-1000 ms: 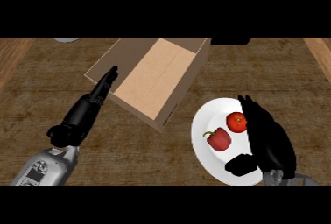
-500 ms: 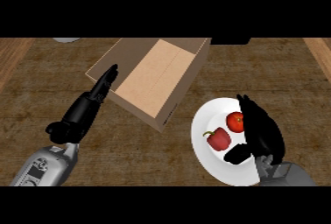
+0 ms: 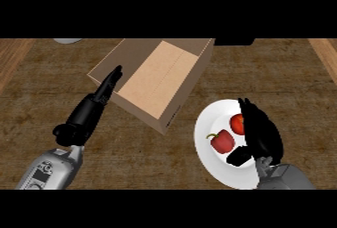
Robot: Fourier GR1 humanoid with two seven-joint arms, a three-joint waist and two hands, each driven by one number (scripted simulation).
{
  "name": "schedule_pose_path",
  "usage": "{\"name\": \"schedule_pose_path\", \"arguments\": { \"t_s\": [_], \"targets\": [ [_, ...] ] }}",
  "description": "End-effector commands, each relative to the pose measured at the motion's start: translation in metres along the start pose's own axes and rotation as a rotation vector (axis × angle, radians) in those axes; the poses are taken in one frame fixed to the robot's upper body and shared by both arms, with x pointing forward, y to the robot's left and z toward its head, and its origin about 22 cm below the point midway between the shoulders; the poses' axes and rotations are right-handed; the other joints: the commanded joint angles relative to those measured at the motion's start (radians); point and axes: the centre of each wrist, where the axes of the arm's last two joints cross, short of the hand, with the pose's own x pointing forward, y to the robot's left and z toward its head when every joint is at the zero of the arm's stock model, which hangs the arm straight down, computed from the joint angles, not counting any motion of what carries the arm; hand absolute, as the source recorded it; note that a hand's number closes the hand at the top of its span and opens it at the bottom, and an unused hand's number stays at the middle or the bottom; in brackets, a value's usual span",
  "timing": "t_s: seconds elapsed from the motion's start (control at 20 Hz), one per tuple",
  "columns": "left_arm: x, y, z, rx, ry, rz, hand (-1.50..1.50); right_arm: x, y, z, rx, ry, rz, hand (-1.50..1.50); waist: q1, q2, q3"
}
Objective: Pick the tomato from the plate and place it in the cardboard box
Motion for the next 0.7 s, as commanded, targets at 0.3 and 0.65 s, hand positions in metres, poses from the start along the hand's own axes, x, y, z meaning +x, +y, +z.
{"name": "schedule_pose_path", "arguments": {
  "t_s": [0.3, 0.65],
  "targets": [
    [-0.028, 0.001, 0.005, -0.006, 0.140, 0.009, 0.00, 0.001, 0.025, -0.017, 0.067, 0.037, 0.036, -1.50, 0.002, 0.013, -0.009],
    [-0.038, -0.004, 0.001, -0.012, 0.153, 0.011, 0.00, -0.030, 0.036, -0.015, 0.094, 0.031, 0.047, -1.50, -0.012, 0.014, -0.009]
  ]
}}
